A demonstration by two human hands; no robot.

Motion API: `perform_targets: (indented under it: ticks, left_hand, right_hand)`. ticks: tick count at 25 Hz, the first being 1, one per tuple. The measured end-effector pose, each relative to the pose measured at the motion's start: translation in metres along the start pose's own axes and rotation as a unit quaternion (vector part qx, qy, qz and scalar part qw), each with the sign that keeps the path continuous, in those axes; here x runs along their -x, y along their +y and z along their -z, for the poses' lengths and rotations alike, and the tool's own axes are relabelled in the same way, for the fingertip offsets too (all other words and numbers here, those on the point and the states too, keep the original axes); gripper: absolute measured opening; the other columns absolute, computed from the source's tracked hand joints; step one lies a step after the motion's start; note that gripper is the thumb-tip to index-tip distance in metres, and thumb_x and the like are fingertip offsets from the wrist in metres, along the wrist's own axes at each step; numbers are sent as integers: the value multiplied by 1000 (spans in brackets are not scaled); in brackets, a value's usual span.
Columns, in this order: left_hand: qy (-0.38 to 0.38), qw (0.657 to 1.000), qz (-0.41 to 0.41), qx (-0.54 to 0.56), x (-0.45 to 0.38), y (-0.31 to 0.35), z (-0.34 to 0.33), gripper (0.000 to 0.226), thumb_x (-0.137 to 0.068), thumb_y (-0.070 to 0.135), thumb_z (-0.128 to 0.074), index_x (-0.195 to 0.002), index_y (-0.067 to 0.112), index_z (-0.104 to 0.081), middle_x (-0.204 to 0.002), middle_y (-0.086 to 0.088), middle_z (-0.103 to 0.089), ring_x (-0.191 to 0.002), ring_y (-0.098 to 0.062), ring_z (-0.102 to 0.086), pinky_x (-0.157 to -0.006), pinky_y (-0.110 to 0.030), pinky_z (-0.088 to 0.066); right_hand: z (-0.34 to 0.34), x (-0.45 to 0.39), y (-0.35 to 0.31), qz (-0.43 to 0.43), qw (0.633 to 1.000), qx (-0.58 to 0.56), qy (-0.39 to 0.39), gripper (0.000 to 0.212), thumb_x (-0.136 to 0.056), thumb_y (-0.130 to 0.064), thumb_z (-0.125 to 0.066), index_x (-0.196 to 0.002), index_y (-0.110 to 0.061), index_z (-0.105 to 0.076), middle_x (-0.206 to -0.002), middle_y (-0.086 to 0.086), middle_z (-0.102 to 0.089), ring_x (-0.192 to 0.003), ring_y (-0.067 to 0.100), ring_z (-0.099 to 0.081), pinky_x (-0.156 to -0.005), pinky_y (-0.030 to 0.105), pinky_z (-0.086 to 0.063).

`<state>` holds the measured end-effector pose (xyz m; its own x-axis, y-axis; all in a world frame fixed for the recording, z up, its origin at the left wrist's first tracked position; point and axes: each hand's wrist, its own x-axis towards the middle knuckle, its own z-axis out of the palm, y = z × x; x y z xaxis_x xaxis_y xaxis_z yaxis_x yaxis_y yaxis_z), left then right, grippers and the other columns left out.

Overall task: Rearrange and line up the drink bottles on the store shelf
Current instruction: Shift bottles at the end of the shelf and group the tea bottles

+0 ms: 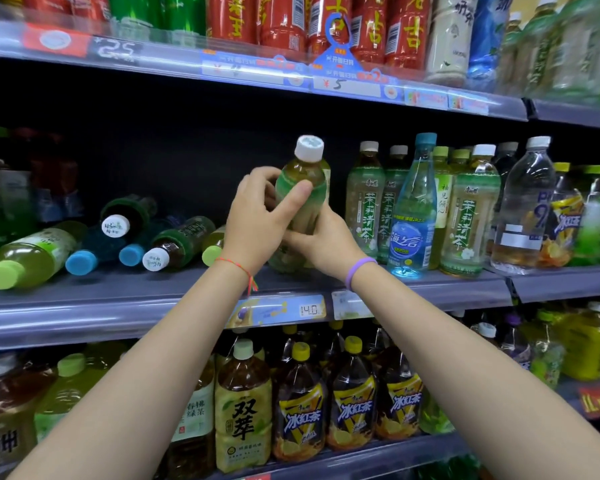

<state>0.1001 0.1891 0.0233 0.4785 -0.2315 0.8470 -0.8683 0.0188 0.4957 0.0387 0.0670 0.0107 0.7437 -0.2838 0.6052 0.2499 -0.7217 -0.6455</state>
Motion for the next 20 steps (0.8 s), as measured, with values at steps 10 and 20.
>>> perform_targets:
  ticks: [10, 20]
  left_hand:
    - [-132, 987, 93, -3, 9, -11, -52, 36, -97, 47, -50, -87, 16, -67, -78, 8, -62, -74, -9, -57, -69, -30, -49]
    - [-92, 942, 49, -318, 0, -40, 9, 25, -87, 33, -60, -110, 25, -69, -114, -7, -54, -112, -30, -50, -94, -41, -42]
  right_hand:
    - [28, 5, 20, -76, 954, 244, 159, 50, -92, -54, -56, -111, -9, -47, -110, 8, -47, -93, 28, -53, -61, 34, -37]
    - [-5, -7, -7, 202, 928, 238, 205, 29, -93, -37, -58, -84, -10, -59, -86, 4, -51, -69, 21, -51, -57, 31, -39]
